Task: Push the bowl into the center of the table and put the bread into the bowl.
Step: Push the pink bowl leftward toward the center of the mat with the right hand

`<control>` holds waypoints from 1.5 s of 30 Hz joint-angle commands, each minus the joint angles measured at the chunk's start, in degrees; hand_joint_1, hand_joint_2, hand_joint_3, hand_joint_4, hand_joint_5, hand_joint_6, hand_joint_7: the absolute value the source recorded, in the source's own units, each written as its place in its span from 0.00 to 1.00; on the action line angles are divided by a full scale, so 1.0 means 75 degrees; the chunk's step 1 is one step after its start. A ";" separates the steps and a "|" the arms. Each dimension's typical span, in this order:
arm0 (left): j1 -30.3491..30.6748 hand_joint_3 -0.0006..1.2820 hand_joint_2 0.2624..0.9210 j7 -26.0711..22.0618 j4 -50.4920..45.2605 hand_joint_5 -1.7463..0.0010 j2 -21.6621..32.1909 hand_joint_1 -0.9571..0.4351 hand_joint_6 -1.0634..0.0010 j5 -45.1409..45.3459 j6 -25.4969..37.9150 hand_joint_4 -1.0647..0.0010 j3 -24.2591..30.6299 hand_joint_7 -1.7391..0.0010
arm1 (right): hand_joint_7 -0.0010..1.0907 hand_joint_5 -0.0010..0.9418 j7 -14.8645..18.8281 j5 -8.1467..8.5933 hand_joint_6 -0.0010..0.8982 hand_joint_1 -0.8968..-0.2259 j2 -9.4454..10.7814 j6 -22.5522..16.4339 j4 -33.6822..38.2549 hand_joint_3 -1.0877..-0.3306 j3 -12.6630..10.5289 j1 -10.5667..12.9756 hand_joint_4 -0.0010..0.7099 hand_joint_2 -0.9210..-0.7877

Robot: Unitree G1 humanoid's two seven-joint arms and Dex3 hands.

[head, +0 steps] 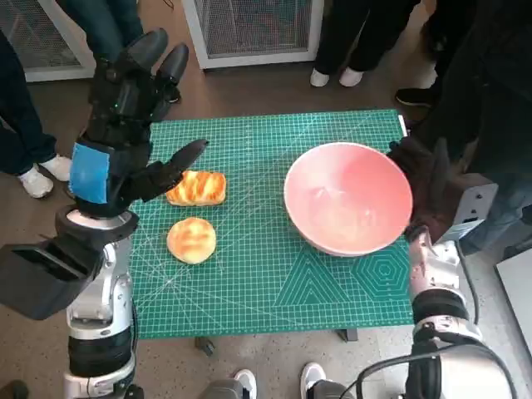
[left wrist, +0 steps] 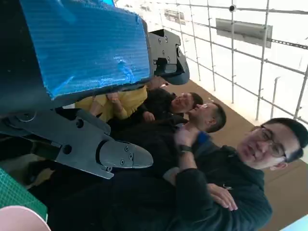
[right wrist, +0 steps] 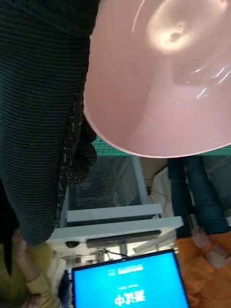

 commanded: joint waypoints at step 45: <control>0.0224 0.18 1.00 0.0026 -0.0305 1.00 0.0072 0.51 0.93 -0.0017 0.0019 0.70 0.0152 0.69 | 0.22 0.00 0.0323 -0.0043 0.37 0.50 0.1082 -0.0141 -0.0065 0.37 0.0162 -0.0347 0.46 0.00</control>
